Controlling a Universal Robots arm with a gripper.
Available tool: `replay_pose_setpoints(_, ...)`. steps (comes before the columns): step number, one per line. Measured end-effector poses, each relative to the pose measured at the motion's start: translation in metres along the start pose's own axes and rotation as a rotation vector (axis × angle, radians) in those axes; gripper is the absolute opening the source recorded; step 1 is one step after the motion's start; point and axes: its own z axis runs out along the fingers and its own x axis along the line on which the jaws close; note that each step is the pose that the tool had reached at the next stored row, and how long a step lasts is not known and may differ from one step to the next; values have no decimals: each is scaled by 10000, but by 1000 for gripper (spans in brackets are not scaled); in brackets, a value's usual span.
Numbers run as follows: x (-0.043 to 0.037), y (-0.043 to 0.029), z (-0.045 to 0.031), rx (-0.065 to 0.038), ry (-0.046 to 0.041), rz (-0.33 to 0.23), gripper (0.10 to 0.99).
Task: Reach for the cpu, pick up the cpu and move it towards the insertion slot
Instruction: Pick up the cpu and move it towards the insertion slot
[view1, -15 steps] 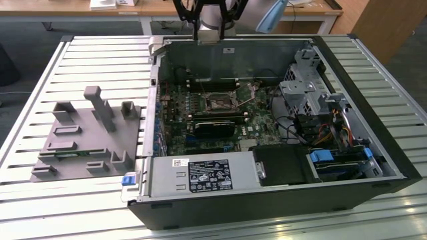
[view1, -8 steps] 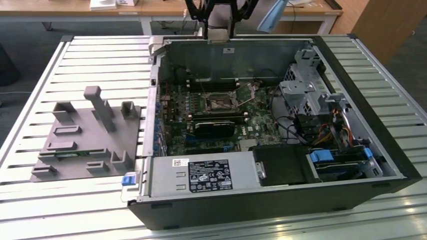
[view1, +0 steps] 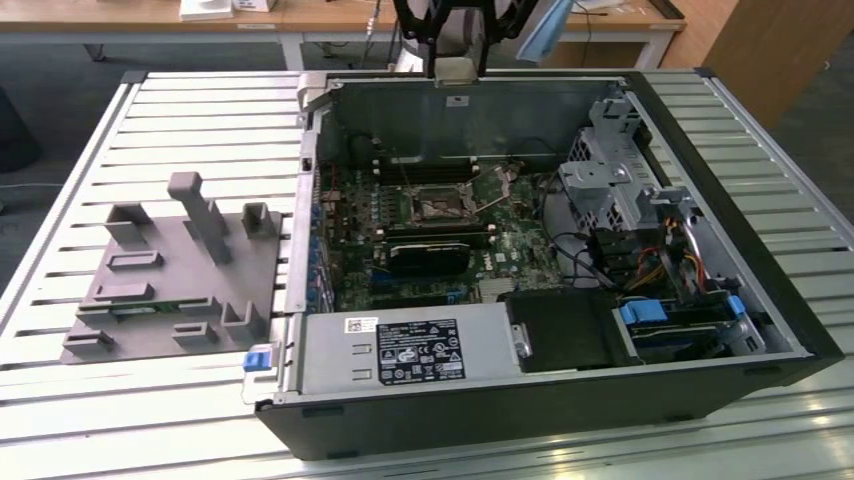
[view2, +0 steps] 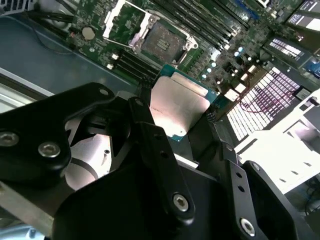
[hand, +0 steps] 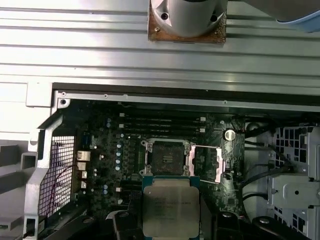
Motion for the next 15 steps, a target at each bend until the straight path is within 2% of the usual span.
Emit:
replay_pose_setpoints(9, -95, 3, -1, 0, 0, 0, 541)
replay_pose_setpoints(15, -97, 3, -1, 0, -1, 0, 541)
